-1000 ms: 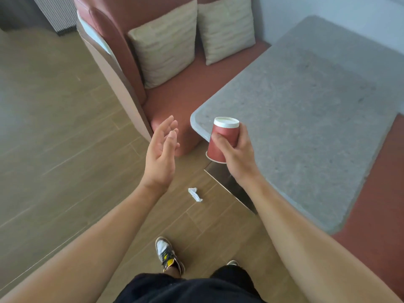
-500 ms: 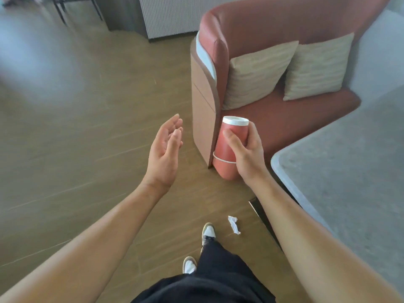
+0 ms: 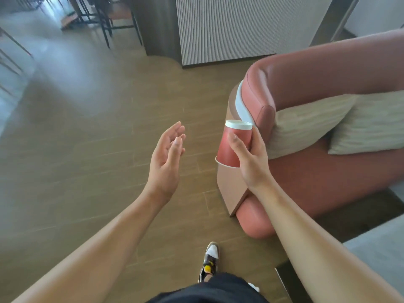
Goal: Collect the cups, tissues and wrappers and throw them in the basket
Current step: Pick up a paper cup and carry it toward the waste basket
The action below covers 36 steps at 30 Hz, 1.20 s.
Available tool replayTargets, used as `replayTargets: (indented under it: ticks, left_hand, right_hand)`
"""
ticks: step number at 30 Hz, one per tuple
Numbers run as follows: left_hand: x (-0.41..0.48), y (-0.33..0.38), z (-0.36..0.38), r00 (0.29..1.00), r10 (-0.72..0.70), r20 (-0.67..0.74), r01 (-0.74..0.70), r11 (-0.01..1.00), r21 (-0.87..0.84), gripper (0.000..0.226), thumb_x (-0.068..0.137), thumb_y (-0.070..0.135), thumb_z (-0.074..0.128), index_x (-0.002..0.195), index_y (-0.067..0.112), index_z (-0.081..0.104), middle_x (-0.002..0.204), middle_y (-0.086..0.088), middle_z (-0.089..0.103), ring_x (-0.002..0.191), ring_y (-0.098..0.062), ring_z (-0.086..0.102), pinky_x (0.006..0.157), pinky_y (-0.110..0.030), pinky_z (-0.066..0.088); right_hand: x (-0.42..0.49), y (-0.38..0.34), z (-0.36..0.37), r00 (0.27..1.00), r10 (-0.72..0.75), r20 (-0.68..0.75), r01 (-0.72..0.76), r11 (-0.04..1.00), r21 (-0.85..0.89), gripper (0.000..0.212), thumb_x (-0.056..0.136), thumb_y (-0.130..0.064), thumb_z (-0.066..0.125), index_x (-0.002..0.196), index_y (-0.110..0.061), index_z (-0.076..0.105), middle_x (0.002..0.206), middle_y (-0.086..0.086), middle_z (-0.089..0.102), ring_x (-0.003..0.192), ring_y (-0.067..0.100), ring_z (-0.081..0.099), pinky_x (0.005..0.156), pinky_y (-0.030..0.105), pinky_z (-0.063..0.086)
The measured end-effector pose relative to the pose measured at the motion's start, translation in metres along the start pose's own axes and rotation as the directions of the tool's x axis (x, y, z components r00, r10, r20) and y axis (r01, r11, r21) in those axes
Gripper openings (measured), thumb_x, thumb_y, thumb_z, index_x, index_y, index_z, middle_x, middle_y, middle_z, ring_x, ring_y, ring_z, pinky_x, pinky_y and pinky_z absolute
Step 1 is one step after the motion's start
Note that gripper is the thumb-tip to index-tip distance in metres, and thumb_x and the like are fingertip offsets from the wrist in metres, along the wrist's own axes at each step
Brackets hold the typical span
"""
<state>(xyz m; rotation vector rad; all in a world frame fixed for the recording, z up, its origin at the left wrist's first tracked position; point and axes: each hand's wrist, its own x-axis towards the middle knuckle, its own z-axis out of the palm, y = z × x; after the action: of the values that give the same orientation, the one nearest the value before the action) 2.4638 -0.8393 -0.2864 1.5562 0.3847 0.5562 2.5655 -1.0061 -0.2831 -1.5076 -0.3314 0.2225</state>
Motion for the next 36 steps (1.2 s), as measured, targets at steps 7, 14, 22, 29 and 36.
replayTargets:
  ticks: [7,14,22,29,36]
  left_hand:
    - [0.132,-0.01,0.019,1.0,0.004,-0.002,-0.004,1.0,-0.029,0.044,0.104,0.036,0.043,0.145,0.028,0.053,0.145,0.009,0.062,0.133,-0.006,0.06,0.11,-0.039,0.052]
    - [0.266,-0.032,0.021,1.0,-0.003,0.02,0.004,0.999,-0.051,0.042,0.103,0.036,0.043,0.142,0.03,0.055,0.144,0.008,0.063,0.132,-0.006,0.061,0.11,-0.042,0.052]
    - [0.44,-0.059,-0.004,0.98,-0.024,0.196,0.036,0.998,-0.055,0.041,0.102,0.037,0.044,0.142,0.033,0.054,0.145,0.009,0.062,0.133,-0.004,0.06,0.112,-0.039,0.051]
    - [0.574,-0.061,-0.013,0.952,0.0,0.307,0.018,0.998,-0.054,0.044,0.103,0.036,0.044,0.145,0.027,0.053,0.145,0.01,0.062,0.132,-0.001,0.059,0.11,-0.033,0.052]
    - [0.696,-0.078,0.014,0.933,0.011,0.361,0.018,0.997,-0.078,0.041,0.101,0.036,0.044,0.14,0.031,0.054,0.143,0.009,0.062,0.131,-0.003,0.06,0.109,-0.035,0.052]
  right_hand:
    - [0.135,0.009,0.019,0.998,0.049,0.026,-0.049,0.999,0.006,0.024,0.09,-0.041,0.068,0.109,-0.028,0.062,0.087,-0.025,0.067,0.088,0.0,0.065,0.086,0.028,0.056]
    - [0.249,0.022,0.047,0.999,0.031,-0.042,-0.032,0.999,-0.027,0.043,0.081,-0.056,0.069,0.112,-0.027,0.062,0.094,-0.02,0.066,0.091,0.003,0.064,0.084,0.025,0.054]
    - [0.403,0.04,0.116,0.987,0.02,-0.16,-0.029,0.998,-0.057,0.028,0.089,-0.046,0.067,0.113,-0.031,0.063,0.095,-0.026,0.066,0.092,0.0,0.065,0.081,0.021,0.052]
    - [0.517,0.04,0.16,0.967,-0.008,-0.255,-0.007,0.998,-0.057,0.032,0.09,-0.038,0.066,0.118,-0.022,0.063,0.097,-0.019,0.067,0.09,0.0,0.065,0.08,0.018,0.052]
    - [0.626,0.056,0.165,0.94,-0.018,-0.341,-0.001,0.999,-0.054,0.037,0.089,-0.036,0.068,0.119,-0.014,0.063,0.093,-0.018,0.067,0.084,-0.003,0.063,0.076,0.014,0.05]
